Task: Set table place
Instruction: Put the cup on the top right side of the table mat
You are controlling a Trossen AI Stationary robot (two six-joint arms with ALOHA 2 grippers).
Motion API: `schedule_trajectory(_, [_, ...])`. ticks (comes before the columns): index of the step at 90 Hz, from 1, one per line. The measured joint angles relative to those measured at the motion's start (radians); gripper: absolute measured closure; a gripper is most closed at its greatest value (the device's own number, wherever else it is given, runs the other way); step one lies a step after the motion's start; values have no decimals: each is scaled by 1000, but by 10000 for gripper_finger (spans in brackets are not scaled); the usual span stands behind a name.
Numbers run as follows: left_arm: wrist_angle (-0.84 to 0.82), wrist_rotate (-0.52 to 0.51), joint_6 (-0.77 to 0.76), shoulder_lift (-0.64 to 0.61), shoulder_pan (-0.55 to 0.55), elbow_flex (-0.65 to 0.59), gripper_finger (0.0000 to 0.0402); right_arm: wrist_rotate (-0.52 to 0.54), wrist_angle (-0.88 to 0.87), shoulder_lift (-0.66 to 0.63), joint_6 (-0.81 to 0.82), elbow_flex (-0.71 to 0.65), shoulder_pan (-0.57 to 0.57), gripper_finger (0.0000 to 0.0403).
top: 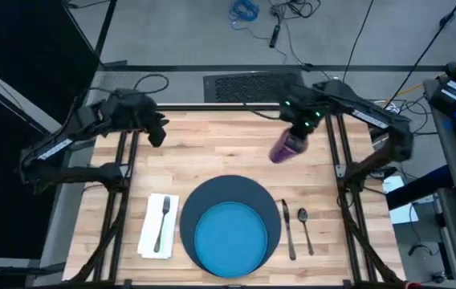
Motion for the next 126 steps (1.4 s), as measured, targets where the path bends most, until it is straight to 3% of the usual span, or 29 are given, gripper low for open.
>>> schedule_trajectory(23, [467, 244, -62, -87, -107, -263, 308, -33, 230, -138, -2, -362, -16, 403])
schedule_trajectory(40, [744, 256, -60, -58, -197, -421, 308, -74, 315, -144, -7, -493, -20, 403])
schedule_trajectory(50, [819, 245, -60, -29, -221, -460, 308, -75, 353, -144, -7, -522, -12, 403])
schedule_trajectory(69, [895, 124, -61, 30, -269, -491, 308, -76, 398, -141, 21, -552, 28, 403])
schedule_trajectory(100, [989, 107, -14, 156, -317, -491, 308, -71, 435, -116, 63, -557, 79, 403])
schedule_trajectory(126, [1036, 78, -2, 159, -338, -490, 308, -74, 423, -106, 79, -558, 79, 403])
